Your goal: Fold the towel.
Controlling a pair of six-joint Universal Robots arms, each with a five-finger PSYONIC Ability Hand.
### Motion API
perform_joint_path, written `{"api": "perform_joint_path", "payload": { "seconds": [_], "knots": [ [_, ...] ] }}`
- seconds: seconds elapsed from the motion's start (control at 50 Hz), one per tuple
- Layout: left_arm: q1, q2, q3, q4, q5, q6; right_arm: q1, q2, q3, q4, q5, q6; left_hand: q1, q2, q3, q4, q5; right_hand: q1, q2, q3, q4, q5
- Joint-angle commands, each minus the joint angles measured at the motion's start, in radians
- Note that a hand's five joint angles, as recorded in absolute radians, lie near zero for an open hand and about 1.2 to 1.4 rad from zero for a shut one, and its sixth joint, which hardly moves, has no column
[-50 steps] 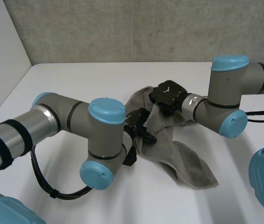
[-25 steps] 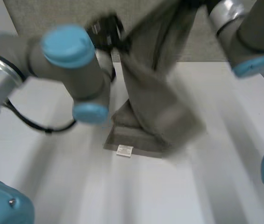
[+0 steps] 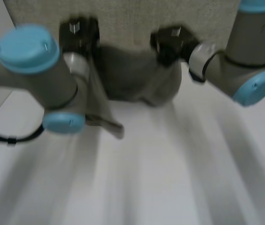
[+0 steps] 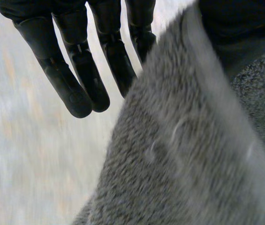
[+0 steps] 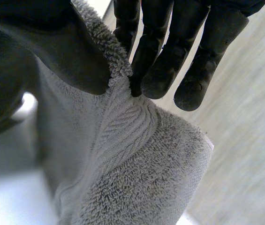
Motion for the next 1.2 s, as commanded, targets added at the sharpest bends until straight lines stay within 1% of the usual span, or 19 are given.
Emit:
{"api": "perform_joint_path", "payload": {
  "seconds": [0.02,0.1,0.12,0.16,0.2,0.24,0.28,0.32,0.36,0.38,0.42,0.52,0.66,0.76,0.94,0.98,1.02,1.06,1.2],
  "knots": [
    [0.029,0.006,-0.328,0.014,0.013,0.004,0.004,-0.079,0.388,-0.036,-0.004,-0.085,0.047,0.040,0.016,0.042,0.027,0.049,0.061,0.065,0.060,0.066],
    [0.052,0.003,-0.383,0.021,0.013,0.004,-0.005,-0.197,0.638,-0.128,-0.002,-0.125,0.047,0.040,0.016,0.042,0.027,0.049,0.061,0.065,0.060,0.066],
    [0.063,0.003,-0.403,0.026,0.013,0.004,-0.005,-0.197,0.638,-0.128,-0.002,-0.125,0.047,0.040,0.016,0.042,0.027,0.049,0.061,0.065,0.060,0.066],
    [0.072,0.003,-0.415,0.029,0.013,0.004,-0.010,-0.298,0.774,-0.197,-0.001,-0.126,0.047,0.040,0.016,0.042,0.027,0.049,0.061,0.065,0.060,0.066],
    [0.077,0.003,-0.423,0.032,0.011,0.003,-0.010,-0.338,0.833,-0.229,-0.001,-0.120,0.047,0.040,0.016,0.042,0.027,0.049,0.061,0.065,0.060,0.066],
    [0.079,0.005,-0.429,0.037,0.011,0.003,-0.010,-0.376,0.889,-0.258,0.001,-0.116,-0.012,-0.019,-0.042,-0.017,-0.031,0.049,0.061,0.065,0.060,0.066],
    [0.079,0.006,-0.432,0.052,0.008,0.003,-0.013,-0.409,0.944,-0.284,-0.001,-0.112,-0.172,-0.179,-0.203,-0.177,-0.192,0.049,0.061,0.065,0.060,0.066],
    [0.079,0.006,-0.432,0.052,0.008,0.003,-0.028,-0.485,1.040,-0.332,-0.001,-0.099,-0.173,-0.180,-0.203,-0.178,-0.193,0.049,0.061,0.065,0.060,0.066],
    [0.079,0.006,-0.434,0.086,0.008,0.003,-0.042,-0.521,1.087,-0.353,-0.001,-0.091,-0.547,-0.554,-0.577,-0.552,-0.566,0.049,0.061,0.065,0.060,0.066],
    [0.079,0.006,-0.434,0.086,0.008,0.003,-0.053,-0.550,1.138,-0.381,-0.002,-0.082,-0.549,-0.556,-0.579,-0.554,-0.568,0.049,0.061,0.065,0.060,0.066],
    [0.076,0.006,-0.437,0.109,-0.001,0.004,-0.059,-0.567,1.175,-0.408,-0.001,-0.068,-0.806,-0.813,-0.837,-0.811,-0.826,0.049,0.061,0.065,0.060,0.066],
    [0.063,0.009,-0.461,0.112,-0.004,0.004,-0.083,-0.634,1.273,-0.522,0.016,0.010,-0.980,-0.987,-1.011,-0.985,-1.000,0.049,0.061,0.065,0.060,0.066],
    [0.053,0.023,-0.535,0.113,-0.004,0.004,-0.229,-0.778,1.379,-0.695,0.077,0.157,-1.007,-1.014,-1.037,-1.012,-1.026,0.049,0.061,0.065,0.060,0.066],
    [0.045,0.080,-0.595,0.113,-0.006,0.004,-0.267,-0.823,1.381,-0.708,0.094,0.174,-1.007,-1.014,-1.037,-1.012,-1.026,0.049,0.061,0.065,0.060,0.066],
    [0.074,0.196,-0.633,0.104,-0.010,0.006,-0.277,-0.871,1.373,-0.686,0.094,0.174,-0.957,-0.964,-0.987,-0.962,-0.977,0.049,0.061,0.065,0.060,0.066],
    [0.079,0.216,-0.639,0.104,-0.009,0.006,-0.275,-0.900,1.370,-0.663,0.093,0.176,-0.898,-0.905,-0.929,-0.903,-0.918,0.049,0.061,0.065,0.060,0.066],
    [0.079,0.259,-0.653,0.103,-0.006,0.004,-0.272,-0.916,1.369,-0.656,0.093,0.177,-0.694,-0.701,-0.724,-0.699,-0.714,0.049,0.061,0.065,0.060,0.066],
    [0.079,0.276,-0.658,0.103,-0.004,0.006,-0.271,-0.937,1.367,-0.650,0.093,0.177,-0.635,-0.642,-0.665,-0.640,-0.654,0.049,0.061,0.065,0.060,0.066],
    [0.073,0.307,-0.690,0.083,0.001,0.009,-0.268,-0.992,1.367,-0.627,0.085,0.176,-0.634,-0.641,-0.664,-0.639,-0.654,0.049,0.061,0.065,0.060,0.066]
  ]
}}
